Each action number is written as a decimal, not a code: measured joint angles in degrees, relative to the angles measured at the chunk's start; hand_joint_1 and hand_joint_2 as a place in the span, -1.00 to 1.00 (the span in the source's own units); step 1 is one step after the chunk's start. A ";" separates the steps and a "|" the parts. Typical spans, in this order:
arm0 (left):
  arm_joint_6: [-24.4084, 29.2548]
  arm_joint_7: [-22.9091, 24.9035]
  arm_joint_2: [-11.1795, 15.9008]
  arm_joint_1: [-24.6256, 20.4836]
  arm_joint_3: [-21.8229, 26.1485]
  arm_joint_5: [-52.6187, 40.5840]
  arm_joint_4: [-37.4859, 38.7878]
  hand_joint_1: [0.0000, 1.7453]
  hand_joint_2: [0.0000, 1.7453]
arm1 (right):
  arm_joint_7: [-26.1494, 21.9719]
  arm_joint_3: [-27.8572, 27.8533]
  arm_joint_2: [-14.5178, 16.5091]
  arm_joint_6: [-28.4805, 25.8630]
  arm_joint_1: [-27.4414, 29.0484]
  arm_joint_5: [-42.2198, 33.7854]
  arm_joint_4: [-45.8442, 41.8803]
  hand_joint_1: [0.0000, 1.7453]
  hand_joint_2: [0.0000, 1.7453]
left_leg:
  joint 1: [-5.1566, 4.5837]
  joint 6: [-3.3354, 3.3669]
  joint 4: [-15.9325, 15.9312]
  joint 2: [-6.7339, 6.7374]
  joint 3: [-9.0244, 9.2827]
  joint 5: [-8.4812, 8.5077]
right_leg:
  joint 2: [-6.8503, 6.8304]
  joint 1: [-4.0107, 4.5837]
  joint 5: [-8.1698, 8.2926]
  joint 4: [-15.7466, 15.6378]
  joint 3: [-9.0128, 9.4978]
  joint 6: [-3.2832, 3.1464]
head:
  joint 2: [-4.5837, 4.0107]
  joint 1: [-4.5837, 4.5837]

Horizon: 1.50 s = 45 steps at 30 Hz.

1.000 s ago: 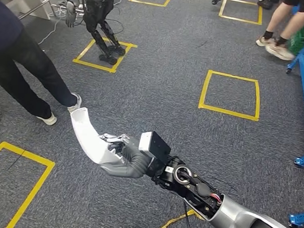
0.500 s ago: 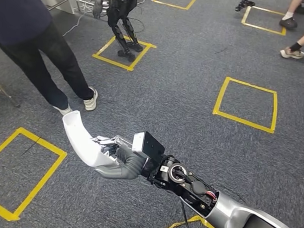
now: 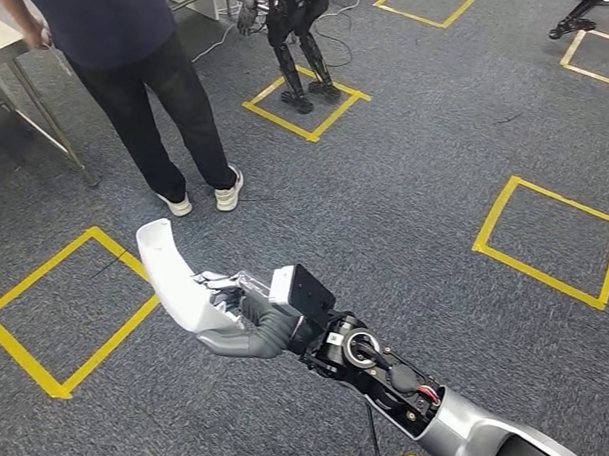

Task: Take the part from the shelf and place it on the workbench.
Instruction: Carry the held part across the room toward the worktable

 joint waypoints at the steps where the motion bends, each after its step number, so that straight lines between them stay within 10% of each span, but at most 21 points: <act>1: 0.03 0.01 0.03 0.04 0.00 0.08 0.02 -1.00 1.00 | 0.10 0.05 0.12 0.08 -0.13 0.00 0.03 1.00 1.00 | -0.04 -0.30 1.42 1.15 -0.69 -0.90 | -0.59 -0.13 0.14 -0.25 0.14 -0.36 | 0.00 -0.36; 6: 0.03 0.15 0.02 -0.23 0.00 0.29 0.03 -1.00 1.00 | 0.46 0.35 0.30 0.21 -0.27 0.00 0.51 1.00 1.00 | 0.14 -1.42 17.45 5.44 -8.71 -7.50 | -3.90 0.08 0.10 -0.47 0.14 -0.99 | 0.00 -1.67; 11: 0.04 0.40 0.10 -0.33 0.00 0.26 0.03 -1.00 1.00 | 0.51 0.49 0.32 0.29 -0.34 0.08 0.75 1.00 1.00 | -0.25 -0.42 1.26 8.74 -0.12 -0.31 | -6.24 0.49 -0.49 -0.38 0.62 -0.21 | 0.00 -1.77; 16: 0.09 0.43 0.07 -0.29 0.00 0.24 0.03 -1.00 1.00 | 0.58 0.58 0.39 0.38 -0.39 0.53 0.83 1.00 1.00 | -0.41 1.50 -0.57 7.19 0.59 -0.03 | -6.06 0.54 -2.20 1.07 0.51 1.19 | 0.00 -1.18; 21: 0.09 0.42 0.05 -0.35 0.01 0.12 0.03 -1.00 1.00 | 0.72 0.64 0.39 0.36 -0.01 0.85 1.13 1.00 1.00 | -0.41 2.42 -0.68 4.44 0.79 0.00 | -2.47 0.32 -9.01 17.44 -7.35 1.59 | 0.00 -0.07; 26: 0.09 0.39 -0.08 -0.36 0.00 0.12 0.03 -1.00 1.00 | 0.83 0.65 0.39 0.36 0.02 0.94 1.25 1.00 1.00 | -0.52 1.93 -0.25 0.98 1.15 -0.29 | 0.08 0.15 -0.22 3.07 -1.64 0.85 | 0.00 0.48; 30: 0.11 0.37 -0.06 -0.01 0.00 0.13 0.04 -1.00 1.00 | 0.91 0.72 0.43 0.34 -0.03 0.95 1.25 1.00 1.00 | -0.25 0.72 -0.12 -0.28 0.61 -0.22 | -0.04 0.27 0.27 0.44 -0.57 -0.05 | 0.00 0.15; 35: 0.14 0.35 -0.05 -0.15 0.00 0.13 0.03 -1.00 1.00 | 1.13 0.77 0.54 0.29 -0.09 1.03 1.28 1.00 1.00 | -0.15 -0.57 13.92 5.01 -6.32 -7.15 | -2.94 0.23 0.59 -0.37 -0.19 -1.17 | 0.00 -1.45; 37: 0.14 0.34 -0.05 -0.14 0.00 0.13 0.04 -1.00 1.00 | 1.21 0.80 0.54 0.29 -0.03 1.03 1.34 1.00 1.00 | 0.01 -0.77 16.76 5.45 -7.80 -7.30 | -4.16 0.31 0.52 -0.37 -0.20 -1.17 | 0.00 -1.60; 42: 0.18 0.34 0.03 -0.32 0.00 0.16 0.04 -1.00 1.00 | 1.33 0.81 0.62 0.31 -0.27 1.05 1.37 1.00 1.00 | -0.42 0.28 0.38 8.69 0.66 -0.57 | -6.37 0.68 0.04 -0.29 0.16 -0.36 | 0.00 -1.68; 45: 0.20 0.32 0.05 -0.31 0.00 0.20 0.04 -1.00 1.00 | 1.39 0.84 0.63 0.35 -0.41 1.11 1.37 1.00 1.00 | -0.73 1.34 -0.56 7.74 0.88 -0.36 | -7.40 0.79 -0.28 -0.30 0.34 0.53 | 0.00 -1.37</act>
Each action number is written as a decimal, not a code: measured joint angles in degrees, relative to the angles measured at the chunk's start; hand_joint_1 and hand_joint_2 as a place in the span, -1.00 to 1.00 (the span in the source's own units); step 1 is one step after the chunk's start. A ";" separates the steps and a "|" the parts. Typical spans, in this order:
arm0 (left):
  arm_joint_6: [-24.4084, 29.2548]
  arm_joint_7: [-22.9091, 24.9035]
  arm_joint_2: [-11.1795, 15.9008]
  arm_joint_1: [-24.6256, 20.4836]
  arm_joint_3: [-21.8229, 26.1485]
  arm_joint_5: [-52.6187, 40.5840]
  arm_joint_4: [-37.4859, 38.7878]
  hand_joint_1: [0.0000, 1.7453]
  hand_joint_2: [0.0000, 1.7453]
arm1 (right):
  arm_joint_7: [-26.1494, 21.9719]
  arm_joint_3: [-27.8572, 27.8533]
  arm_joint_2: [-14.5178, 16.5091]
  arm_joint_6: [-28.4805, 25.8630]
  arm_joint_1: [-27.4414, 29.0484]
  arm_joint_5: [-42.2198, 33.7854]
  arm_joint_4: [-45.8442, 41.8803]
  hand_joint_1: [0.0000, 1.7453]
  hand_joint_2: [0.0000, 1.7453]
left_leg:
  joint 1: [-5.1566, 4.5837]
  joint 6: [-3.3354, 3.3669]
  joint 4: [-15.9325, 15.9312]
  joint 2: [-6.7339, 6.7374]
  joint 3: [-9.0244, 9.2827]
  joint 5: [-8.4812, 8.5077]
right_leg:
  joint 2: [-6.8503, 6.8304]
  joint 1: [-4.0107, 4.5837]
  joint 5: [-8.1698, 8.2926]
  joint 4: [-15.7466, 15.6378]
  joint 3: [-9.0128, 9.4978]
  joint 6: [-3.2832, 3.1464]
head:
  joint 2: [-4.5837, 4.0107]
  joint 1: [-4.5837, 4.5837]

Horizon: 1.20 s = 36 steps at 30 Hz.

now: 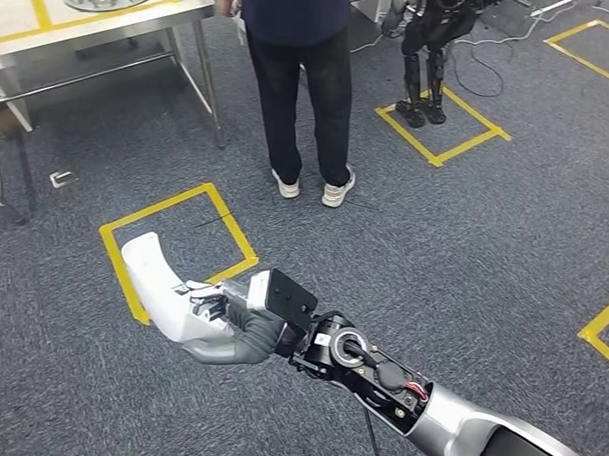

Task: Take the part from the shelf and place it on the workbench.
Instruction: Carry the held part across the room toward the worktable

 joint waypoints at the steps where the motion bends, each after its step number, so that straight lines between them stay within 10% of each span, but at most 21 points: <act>1: 0.02 0.00 -0.02 0.04 0.00 0.03 0.00 -1.00 1.00 | 0.03 0.02 0.00 0.01 -0.06 0.02 0.01 1.00 1.00 | 0.07 0.29 -0.17 -0.47 0.08 0.10 | 0.36 -0.12 -0.53 0.50 -0.11 0.29 | 0.00 0.05; 5: 0.22 0.01 -0.06 -0.06 0.02 0.14 0.01 -1.00 1.00 | 0.15 0.08 -0.02 0.01 -0.30 0.05 0.17 1.00 1.00 | 0.20 1.20 -0.49 -2.42 0.25 0.32 | 3.98 -0.42 -7.08 13.00 -5.60 0.84 | 0.00 0.96; 7: 0.35 0.00 -0.03 -0.05 0.02 0.22 0.01 -1.00 1.00 | 0.25 0.17 -0.03 0.02 -0.16 0.05 0.29 1.00 1.00 | 0.11 1.29 -0.42 -3.74 0.31 0.29 | 4.58 -0.42 -7.73 17.25 -7.83 0.82 | 0.00 1.27; 11: 0.39 0.00 -0.08 -0.04 0.02 0.31 0.00 -1.00 1.00 | 0.29 0.38 -0.01 0.06 -0.30 0.05 0.30 1.00 1.00 | 0.09 1.00 0.02 -6.55 0.41 0.09 | 7.20 -0.61 -0.38 4.61 -2.52 0.13 | 0.00 1.73; 15: 0.40 -0.01 -0.02 0.13 0.01 0.36 0.01 -1.00 1.00 | 0.34 0.52 0.02 0.08 -0.37 0.07 0.27 1.00 1.00 | 0.44 -0.19 0.18 -8.35 -0.37 0.28 | 8.06 -0.52 0.66 0.61 -0.92 -0.55 | 0.00 1.48; 18: 0.42 -0.08 0.05 0.28 0.00 0.32 0.01 -1.00 1.00 | 0.32 0.54 0.10 0.07 -0.51 0.08 0.26 1.00 1.00 | 0.38 -1.01 4.07 -5.03 -2.27 -2.10 | 6.32 -0.65 1.05 -0.19 -0.39 -1.40 | 0.00 0.68; 22: 0.45 -0.13 -0.03 0.08 0.00 0.30 0.01 -1.00 1.00 | 0.35 0.59 0.09 0.07 -0.43 0.11 0.28 1.00 1.00 | 0.68 -1.82 17.51 -2.33 -9.12 -7.28 | 3.87 -0.43 0.90 -0.27 -0.38 -1.70 | 0.00 -0.15; 28: 0.45 -0.15 -0.01 0.08 0.01 0.40 0.01 -1.00 1.00 | 0.04 0.66 0.10 0.92 -0.62 0.68 0.26 1.00 1.00 | 0.54 -0.99 0.25 -1.18 -0.04 0.09 | 2.61 -0.04 0.25 -0.02 -0.18 -0.91 | 0.00 -0.26; 32: 0.33 -0.02 -0.02 0.12 0.02 0.57 0.01 -1.00 1.00 | 0.13 0.82 0.10 1.18 -0.58 0.64 0.26 1.00 1.00 | 0.28 -0.68 -0.20 -1.36 0.24 -0.09 | 2.66 -0.03 0.04 0.05 -0.04 -1.87 | 0.00 0.25; 36: 0.33 0.25 -0.01 0.13 0.02 0.53 0.01 -1.00 1.00 | 0.14 0.80 0.10 0.77 -0.59 0.54 0.26 1.00 1.00 | 0.14 -0.25 -0.15 -1.36 0.23 -0.21 | 2.66 -0.11 0.31 -0.49 0.22 -1.14 | 0.00 0.68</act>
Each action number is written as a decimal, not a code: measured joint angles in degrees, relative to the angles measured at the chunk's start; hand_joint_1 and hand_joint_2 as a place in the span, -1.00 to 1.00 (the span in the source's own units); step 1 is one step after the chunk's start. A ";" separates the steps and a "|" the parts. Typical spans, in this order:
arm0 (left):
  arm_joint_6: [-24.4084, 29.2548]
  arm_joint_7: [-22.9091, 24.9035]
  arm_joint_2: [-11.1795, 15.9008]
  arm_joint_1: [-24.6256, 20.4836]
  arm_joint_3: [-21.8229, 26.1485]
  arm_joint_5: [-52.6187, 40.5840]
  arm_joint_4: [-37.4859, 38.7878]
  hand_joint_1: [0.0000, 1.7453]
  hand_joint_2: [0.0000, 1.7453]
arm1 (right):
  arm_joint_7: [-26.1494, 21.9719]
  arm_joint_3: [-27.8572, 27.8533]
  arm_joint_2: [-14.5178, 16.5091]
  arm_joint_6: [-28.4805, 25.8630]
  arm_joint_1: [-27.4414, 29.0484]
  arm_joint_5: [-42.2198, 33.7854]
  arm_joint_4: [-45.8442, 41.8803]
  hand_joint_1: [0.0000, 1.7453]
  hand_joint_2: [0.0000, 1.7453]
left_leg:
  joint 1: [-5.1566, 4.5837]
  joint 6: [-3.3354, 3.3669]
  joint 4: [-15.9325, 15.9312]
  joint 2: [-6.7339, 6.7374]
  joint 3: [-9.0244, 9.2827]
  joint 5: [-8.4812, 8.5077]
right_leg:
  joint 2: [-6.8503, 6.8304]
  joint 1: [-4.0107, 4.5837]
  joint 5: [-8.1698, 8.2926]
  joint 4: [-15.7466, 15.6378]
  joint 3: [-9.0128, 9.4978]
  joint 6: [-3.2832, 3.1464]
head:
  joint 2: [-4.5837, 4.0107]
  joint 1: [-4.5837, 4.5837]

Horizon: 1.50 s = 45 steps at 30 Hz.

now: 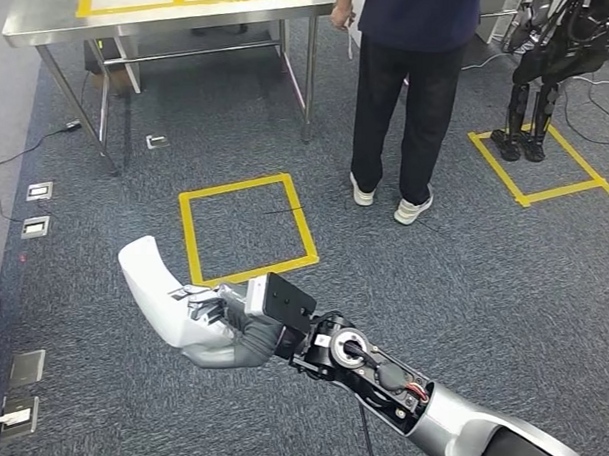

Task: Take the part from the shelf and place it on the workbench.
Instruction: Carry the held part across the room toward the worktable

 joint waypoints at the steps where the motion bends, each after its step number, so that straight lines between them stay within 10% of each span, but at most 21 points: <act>1: 0.00 0.01 0.01 0.00 0.00 -0.04 0.00 -1.00 1.00 | 0.01 -0.01 -0.01 -0.07 0.00 -0.01 0.00 1.00 1.00 | -0.02 0.10 0.01 0.00 0.00 -0.02 | 0.00 -0.02 0.03 -0.08 0.04 0.19 | 0.00 0.07; 10: -0.50 0.06 0.10 0.12 -0.02 -0.07 0.00 -1.00 1.00 | 0.01 -0.08 0.11 -0.32 0.07 0.02 -0.09 1.00 1.00 | -0.03 1.79 -0.76 -0.09 0.89 -0.29 | 0.27 -0.42 -0.72 0.31 0.26 2.32 | 0.00 -0.18; 15: -0.52 0.13 0.10 -0.10 0.00 0.03 0.00 -1.00 1.00 | -0.05 -0.14 0.12 -0.28 0.51 0.04 -0.02 1.00 1.00 | 0.41 2.13 -1.68 -0.64 2.21 -0.43 | 2.13 -0.76 -6.95 16.65 -8.42 2.72 | 0.00 0.60; 17: -0.52 0.17 0.09 -0.06 0.00 0.24 0.00 -1.00 1.00 | -0.06 -0.14 0.11 -0.16 0.64 0.04 0.02 1.00 1.00 | 0.56 1.63 -1.46 -1.22 2.59 -0.85 | 2.16 -1.21 -4.26 14.84 -8.32 2.95 | 0.00 0.73; 20: -0.52 0.18 0.20 -0.05 0.00 0.52 0.02 -1.00 1.00 | -0.08 -0.10 0.14 0.14 0.51 0.04 0.09 1.00 1.00 | 0.86 0.38 -0.35 -2.02 2.84 -1.95 | 2.73 -1.80 0.99 4.11 -3.55 3.33 | 0.00 0.94; 26: -0.52 0.18 0.21 -0.06 0.00 0.65 0.04 -1.00 1.00 | -0.15 0.03 0.34 0.43 0.17 0.08 0.30 1.00 1.00 | 1.23 -1.40 2.70 -1.63 1.19 -3.68 | 3.24 -1.30 0.28 2.04 -2.02 1.06 | 0.00 -0.06; 29: -0.52 0.16 0.16 -0.12 0.00 0.65 0.04 -1.00 1.00 | -0.17 0.06 0.42 0.55 0.03 0.08 0.41 1.00 1.00 | 1.15 -1.42 14.65 -0.90 -5.91 -7.41 | 2.89 -0.82 -0.33 1.98 -1.34 0.13 | 0.00 -0.98; 31: -0.52 0.15 0.15 0.02 0.00 0.65 0.04 -1.00 1.00 | -0.17 0.08 0.42 0.61 0.04 0.08 0.57 1.00 1.00 | 1.02 -1.05 18.70 -0.89 -9.41 -7.05 | 2.80 -0.38 -0.84 1.98 -0.76 -0.25 | 0.00 -1.08; 36: -0.51 0.11 0.28 0.03 0.00 0.66 0.04 -1.00 1.00 | -0.20 0.09 0.49 0.68 -0.03 0.08 0.66 1.00 1.00 | -0.35 0.87 2.73 -0.68 -3.65 2.06 | 2.86 0.05 -2.58 1.81 1.26 -0.07 | 0.00 -1.26; 41: -0.51 0.04 0.32 -0.03 0.00 0.66 0.04 -1.00 1.00 | -0.22 0.09 0.62 0.81 -0.16 0.12 0.67 1.00 1.00 | -0.28 1.71 0.29 -0.83 -1.66 1.23 | 2.77 0.03 -4.14 2.97 1.36 1.26 | 0.00 -1.07; 45: -0.52 -0.02 0.25 -0.07 0.00 0.67 0.04 -1.00 1.00 | -0.25 0.10 0.64 1.00 -0.28 0.13 0.95 1.00 1.00 | -0.07 2.29 -0.20 -0.89 0.17 0.11 | 2.77 -0.19 -8.57 16.99 -6.86 2.00 | 0.00 -0.37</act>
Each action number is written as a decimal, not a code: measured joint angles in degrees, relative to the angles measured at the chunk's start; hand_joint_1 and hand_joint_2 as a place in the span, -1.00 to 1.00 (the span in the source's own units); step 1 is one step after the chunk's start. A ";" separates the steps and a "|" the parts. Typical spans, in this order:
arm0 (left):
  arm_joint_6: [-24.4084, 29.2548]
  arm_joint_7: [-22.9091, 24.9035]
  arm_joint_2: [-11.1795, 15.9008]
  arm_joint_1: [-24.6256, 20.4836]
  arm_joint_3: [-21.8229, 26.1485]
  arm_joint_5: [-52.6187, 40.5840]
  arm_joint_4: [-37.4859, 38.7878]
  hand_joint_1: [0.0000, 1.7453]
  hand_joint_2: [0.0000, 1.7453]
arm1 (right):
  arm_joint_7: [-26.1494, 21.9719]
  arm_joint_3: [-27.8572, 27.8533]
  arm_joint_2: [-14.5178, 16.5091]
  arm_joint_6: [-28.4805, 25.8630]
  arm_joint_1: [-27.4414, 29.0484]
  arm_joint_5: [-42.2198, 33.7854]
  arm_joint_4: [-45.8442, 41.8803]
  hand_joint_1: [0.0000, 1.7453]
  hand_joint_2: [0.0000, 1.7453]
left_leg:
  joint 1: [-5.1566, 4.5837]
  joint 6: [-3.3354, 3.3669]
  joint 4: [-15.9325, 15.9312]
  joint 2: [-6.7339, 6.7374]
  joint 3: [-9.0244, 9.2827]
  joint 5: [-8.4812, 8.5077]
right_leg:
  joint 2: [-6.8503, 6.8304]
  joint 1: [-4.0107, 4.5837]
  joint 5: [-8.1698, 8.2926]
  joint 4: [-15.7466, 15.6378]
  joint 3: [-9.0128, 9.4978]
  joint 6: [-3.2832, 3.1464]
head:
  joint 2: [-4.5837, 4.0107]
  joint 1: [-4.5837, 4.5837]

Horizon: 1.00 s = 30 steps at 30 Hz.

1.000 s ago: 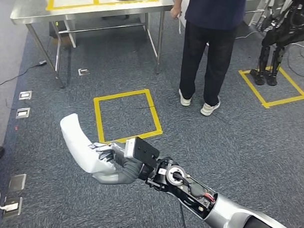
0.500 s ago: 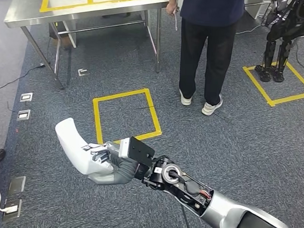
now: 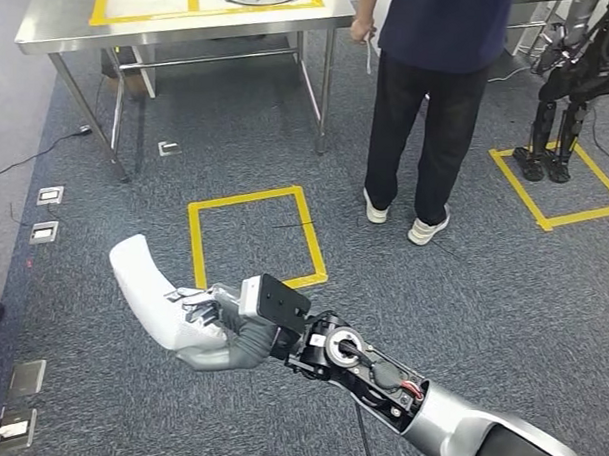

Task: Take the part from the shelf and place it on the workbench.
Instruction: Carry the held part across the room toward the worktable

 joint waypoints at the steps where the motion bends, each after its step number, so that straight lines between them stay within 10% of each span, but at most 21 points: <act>1: 0.00 -0.01 -0.01 0.03 0.00 0.01 0.00 -1.00 1.00 | 0.01 0.01 -0.01 0.02 0.04 0.00 0.11 1.00 1.00 | 0.01 -0.04 0.02 -0.08 0.50 -0.41 | 0.00 -0.11 0.48 1.57 -1.59 0.12 | 0.00 0.20; 5: 0.00 -0.04 -0.15 0.17 0.00 0.02 0.00 -1.00 1.00 | -0.04 0.01 0.00 0.04 -0.01 0.00 0.36 1.00 1.00 | 0.04 -0.76 0.37 -0.48 2.76 -2.40 | 0.03 -0.30 9.75 -10.28 1.43 0.15 | 0.00 0.95; 7: 0.00 -0.05 -0.20 0.06 0.00 0.03 0.00 -1.00 1.00 | -0.10 0.01 0.02 0.05 -0.11 0.00 0.43 1.00 1.00 | -0.10 -1.31 0.58 -0.65 2.87 -3.02 | 0.17 -0.14 10.96 -14.42 2.91 -0.38 | 0.00 0.93; 11: 0.00 -0.11 -0.21 -0.05 0.00 -0.05 0.00 -1.00 1.00 | -0.14 -0.03 0.06 0.02 -0.24 0.00 0.45 1.00 1.00 | 0.10 -2.42 1.96 -0.46 2.45 -4.27 | 0.34 -0.15 10.05 -15.27 3.80 -1.78 | 0.00 0.45; 15: 0.00 -0.16 -0.25 0.01 0.00 -0.13 0.00 -1.00 1.00 | -0.14 -0.01 0.10 0.03 -0.37 0.00 0.45 1.00 1.00 | 0.27 -3.28 16.91 -0.05 -6.34 -9.26 | 0.08 -0.19 8.99 -15.52 5.10 -2.59 | 0.00 -0.39; 17: 0.00 -0.16 -0.24 0.16 0.00 -0.14 0.00 -1.00 1.00 | -0.14 0.01 0.10 0.02 -0.35 0.00 0.47 1.00 1.00 | 0.28 -3.24 18.81 -0.04 -8.93 -7.66 | 0.15 -0.18 8.23 -15.52 5.99 -2.54 | 0.00 -0.50; 21: -0.02 -0.16 -0.17 0.22 0.00 -0.18 0.00 -1.00 1.00 | -0.15 0.00 0.11 0.01 -0.39 0.00 0.46 1.00 1.00 | 0.04 -2.37 4.28 0.10 -3.86 1.10 | 0.28 0.01 6.29 -15.62 8.14 -1.89 | 0.00 -0.81; 26: -0.04 -0.16 -0.17 0.05 0.00 -0.21 0.00 -1.00 1.00 | -0.16 -0.02 0.15 0.01 -0.39 0.00 0.38 1.00 1.00 | -0.11 -0.70 0.94 -0.02 -1.55 0.30 | 0.27 0.05 5.12 -14.75 8.91 -0.43 | 0.00 -0.55; 30: -0.07 -0.16 -0.13 0.11 0.00 -0.21 0.00 -1.00 1.00 | -0.17 -0.02 0.14 0.01 -0.31 0.00 0.35 1.00 1.00 | -0.13 0.23 0.68 -0.06 0.45 -0.98 | 0.14 -0.02 0.22 -1.05 1.20 0.12 | 0.00 0.34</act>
